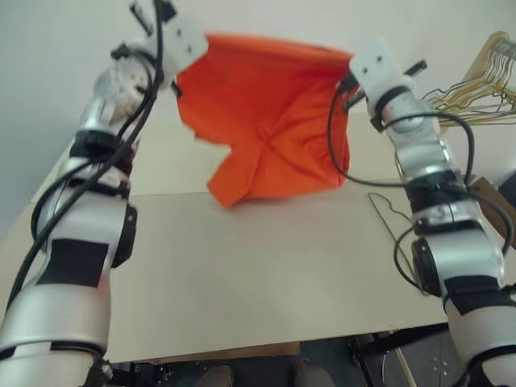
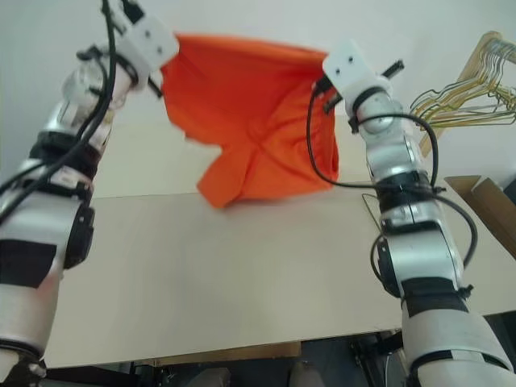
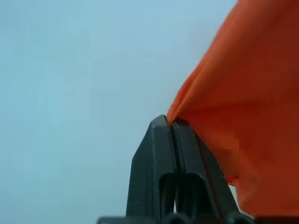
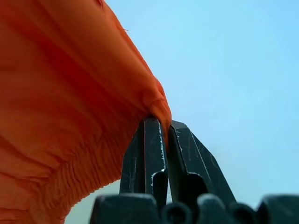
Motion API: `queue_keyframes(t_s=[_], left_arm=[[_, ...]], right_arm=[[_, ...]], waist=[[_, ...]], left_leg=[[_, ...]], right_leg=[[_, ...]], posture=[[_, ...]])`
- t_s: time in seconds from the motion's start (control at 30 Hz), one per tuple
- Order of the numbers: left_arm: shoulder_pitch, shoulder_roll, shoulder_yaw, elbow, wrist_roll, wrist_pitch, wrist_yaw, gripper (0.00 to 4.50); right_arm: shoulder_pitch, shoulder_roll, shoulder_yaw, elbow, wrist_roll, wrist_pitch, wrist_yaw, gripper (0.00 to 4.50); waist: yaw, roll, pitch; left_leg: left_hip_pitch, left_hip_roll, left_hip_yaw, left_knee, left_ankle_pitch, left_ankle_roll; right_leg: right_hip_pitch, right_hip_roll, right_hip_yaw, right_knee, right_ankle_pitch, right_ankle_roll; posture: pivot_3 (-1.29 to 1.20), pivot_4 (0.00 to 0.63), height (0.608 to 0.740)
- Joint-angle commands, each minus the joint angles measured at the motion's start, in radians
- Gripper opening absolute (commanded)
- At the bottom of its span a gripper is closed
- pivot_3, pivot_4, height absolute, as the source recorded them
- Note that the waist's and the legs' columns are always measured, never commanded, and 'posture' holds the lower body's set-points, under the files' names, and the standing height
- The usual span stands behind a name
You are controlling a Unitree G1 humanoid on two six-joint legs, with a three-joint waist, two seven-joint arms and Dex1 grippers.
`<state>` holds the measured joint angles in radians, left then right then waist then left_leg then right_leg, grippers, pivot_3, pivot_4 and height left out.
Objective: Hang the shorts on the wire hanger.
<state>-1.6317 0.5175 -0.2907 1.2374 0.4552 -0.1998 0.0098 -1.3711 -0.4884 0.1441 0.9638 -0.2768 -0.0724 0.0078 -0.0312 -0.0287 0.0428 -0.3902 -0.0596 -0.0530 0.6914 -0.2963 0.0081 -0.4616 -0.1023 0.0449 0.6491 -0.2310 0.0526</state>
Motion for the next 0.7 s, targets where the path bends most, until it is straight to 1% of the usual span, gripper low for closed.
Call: queue_keyframes(t_s=[0.03, 0.1, 0.17, 0.27, 0.37, 0.4, 0.43, 0.47, 0.5, 0.53, 0.57, 0.6, 0.63, 0.7], left_arm=[[-0.134, 0.026, 0.01, 0.072, 0.05, -0.019, 0.26, 0.03], [-0.171, 0.029, 0.001, 0.08, 0.075, -0.06, 0.339, 0.03], [-0.169, 0.03, -0.01, 0.08, 0.09, -0.112, 0.354, 0.03], [-0.101, 0.025, -0.012, 0.06, 0.077, -0.244, 0.245, 0.03], [0.03, 0.036, -0.014, 0.0, 0.052, -0.393, 0.108, 0.03], [0.13, 0.044, 0.004, -0.066, -0.015, -0.467, -0.02, 0.03], [0.254, 0.062, 0.017, -0.174, -0.108, -0.514, -0.171, 0.03], [0.387, 0.085, 0.027, -0.317, -0.221, -0.517, -0.323, 0.03], [0.479, 0.103, 0.037, -0.429, -0.3, -0.502, -0.429, 0.03], [0.624, 0.169, 0.03, -0.618, -0.422, -0.439, -0.569, 0.03], [0.766, 0.241, 0.034, -0.793, -0.547, -0.37, -0.693, 0.03], [0.888, 0.31, 0.051, -0.951, -0.653, -0.269, -0.791, 0.03], [0.983, 0.367, 0.072, -1.069, -0.729, -0.192, -0.863, 0.03], [1.124, 0.48, 0.119, -1.207, -0.812, -0.112, -0.982, 0.03]], right_arm=[[-0.101, -0.03, -0.052, 0.125, -0.016, -0.209, -0.201, 0.0], [-0.103, -0.045, -0.029, 0.154, -0.044, -0.318, -0.25, 0.0], [-0.061, -0.064, 0.001, 0.171, -0.073, -0.393, -0.245, 0.0], [0.045, -0.1, 0.038, 0.175, -0.111, -0.486, -0.203, 0.0], [0.178, -0.133, 0.061, 0.154, -0.122, -0.573, -0.13, 0.0], [0.247, -0.154, 0.081, 0.13, -0.128, -0.641, -0.081, 0.0], [0.312, -0.171, 0.097, 0.105, -0.125, -0.702, -0.027, 0.0], [0.369, -0.18, 0.103, 0.079, -0.102, -0.754, 0.042, 0.0], [0.404, -0.185, 0.103, 0.06, -0.083, -0.784, 0.09, 0.0], [0.447, -0.183, 0.107, 0.032, -0.057, -0.81, 0.152, 0.0], [0.491, -0.185, 0.116, 0.001, -0.041, -0.859, 0.193, 0.0], [0.529, -0.185, 0.125, -0.031, -0.015, -0.881, 0.255, 0.0], [0.559, -0.182, 0.129, -0.059, 0.005, -0.892, 0.303, 0.0], [0.612, -0.175, 0.137, -0.118, 0.064, -0.894, 0.411, 0.0]], waist=[[-0.018, 0.0, 0.0], [-0.034, 0.0, 0.0], [-0.041, 0.0, 0.0], [-0.039, 0.0, 0.0], [-0.037, 0.001, -0.001], [-0.038, 0.002, -0.001], [-0.039, 0.005, -0.003], [-0.04, 0.006, -0.004], [-0.048, 0.008, -0.005], [-0.058, 0.008, -0.005], [-0.082, 0.008, -0.005], [-0.103, 0.009, -0.005], [-0.124, 0.008, -0.005], [-0.14, 0.007, -0.004]], left_leg=[[-0.001, 0.0, 0.0, -0.001, 0.0, 0.0], [-0.001, -0.003, 0.0, -0.011, 0.0, 0.0], [-0.001, -0.004, -0.001, -0.012, 0.0, 0.001], [0.003, -0.004, 0.0, -0.011, -0.001, 0.002], [0.018, -0.005, 0.002, -0.011, 0.001, 0.004], [0.024, -0.005, 0.002, -0.011, 0.001, 0.005], [0.025, -0.005, 0.002, -0.011, 0.001, 0.007], [0.026, -0.005, 0.003, -0.011, 0.001, 0.007], [0.028, -0.003, 0.004, -0.01, 0.001, 0.009], [0.029, -0.002, 0.006, -0.011, 0.0, 0.009], [0.027, -0.002, 0.006, -0.008, 0.0, 0.009], [0.024, -0.001, 0.007, -0.007, 0.0, 0.009], [0.022, 0.0, 0.006, -0.007, -0.001, 0.01], [0.019, 0.001, 0.003, -0.002, -0.002, 0.012]], right_leg=[[-0.001, -0.001, 0.0, 0.0, 0.0, 0.0], [-0.007, -0.005, 0.0, -0.001, 0.0, 0.0], [-0.007, -0.005, 0.0, -0.002, 0.0, 0.0], [-0.002, -0.005, 0.0, -0.003, 0.0, 0.0], [0.014, -0.005, 0.0, -0.006, 0.0, 0.001], [0.021, -0.005, 0.0, -0.007, 0.0, 0.002], [0.023, -0.005, 0.001, -0.007, 0.001, 0.003], [0.024, -0.005, 0.002, -0.007, 0.002, 0.004], [0.025, -0.005, 0.004, -0.005, 0.001, 0.004], [0.025, -0.004, 0.007, -0.005, 0.002, 0.004], [0.024, -0.004, 0.008, -0.004, 0.002, 0.004], [0.018, -0.002, 0.013, -0.003, 0.002, 0.005], [0.016, -0.001, 0.016, -0.002, 0.002, 0.005], [0.014, 0.001, 0.018, -0.001, 0.002, 0.005]], posture=[[0.0, 0.0, 0.74], [0.01, 0.0, 0.74], [0.01, 0.0, 0.74], [0.02, 0.0, 0.74], [0.02, 0.0, 0.74], [0.02, 0.0, 0.74], [0.02, 0.0, 0.74], [0.01, 0.0, 0.74], [0.0, 0.0, 0.74], [0.0, 0.0, 0.74], [0.0, 0.0, 0.74], [0.0, 0.0, 0.74], [0.0, 0.0, 0.74], [0.0, 0.0, 0.74]])
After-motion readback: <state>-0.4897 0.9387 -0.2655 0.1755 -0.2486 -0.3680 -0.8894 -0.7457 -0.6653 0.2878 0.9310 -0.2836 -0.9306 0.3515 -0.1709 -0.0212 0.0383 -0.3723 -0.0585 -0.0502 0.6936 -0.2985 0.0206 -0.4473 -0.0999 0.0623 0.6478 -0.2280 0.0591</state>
